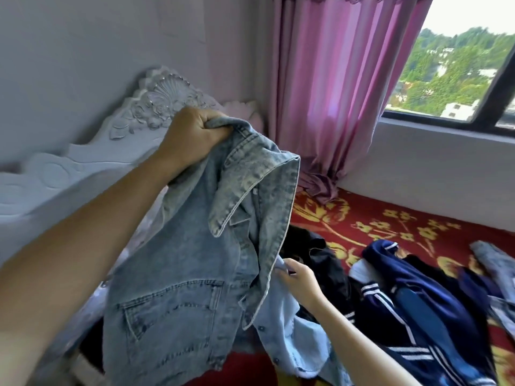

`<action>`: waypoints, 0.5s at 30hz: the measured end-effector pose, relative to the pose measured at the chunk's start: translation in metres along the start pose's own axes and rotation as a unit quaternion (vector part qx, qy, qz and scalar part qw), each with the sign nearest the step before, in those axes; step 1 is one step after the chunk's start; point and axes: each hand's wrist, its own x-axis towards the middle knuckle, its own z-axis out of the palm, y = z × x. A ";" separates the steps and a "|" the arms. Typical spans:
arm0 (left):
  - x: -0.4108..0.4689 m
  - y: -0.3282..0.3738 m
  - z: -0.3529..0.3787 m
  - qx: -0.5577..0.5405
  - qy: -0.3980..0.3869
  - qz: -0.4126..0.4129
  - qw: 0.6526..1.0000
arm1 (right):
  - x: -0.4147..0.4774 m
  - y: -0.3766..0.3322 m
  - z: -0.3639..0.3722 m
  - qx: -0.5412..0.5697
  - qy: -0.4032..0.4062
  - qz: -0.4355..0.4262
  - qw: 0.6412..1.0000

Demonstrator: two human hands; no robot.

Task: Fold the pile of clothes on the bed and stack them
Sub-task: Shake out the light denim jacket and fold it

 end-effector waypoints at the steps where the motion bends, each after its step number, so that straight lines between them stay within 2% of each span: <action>1: -0.001 -0.002 -0.004 0.014 0.007 -0.009 1.000 | 0.001 -0.001 0.000 0.002 0.024 -0.008 1.000; 4: 0.000 -0.014 -0.022 0.083 0.032 -0.041 0.995 | 0.005 -0.015 -0.017 0.050 0.080 -0.011 0.996; 6: -0.001 -0.019 -0.038 0.139 0.047 -0.060 0.987 | 0.013 -0.031 -0.043 0.107 0.153 -0.008 0.982; 9: -0.006 -0.024 -0.058 0.198 0.059 -0.052 0.977 | 0.020 -0.071 -0.092 0.112 0.245 -0.079 0.960; 11: -0.012 -0.030 -0.068 0.179 0.065 -0.041 0.981 | 0.018 -0.097 -0.123 0.103 0.252 -0.128 0.954; 15: -0.023 -0.039 -0.083 0.118 0.043 -0.051 0.991 | -0.001 -0.120 -0.160 0.139 0.239 -0.162 0.947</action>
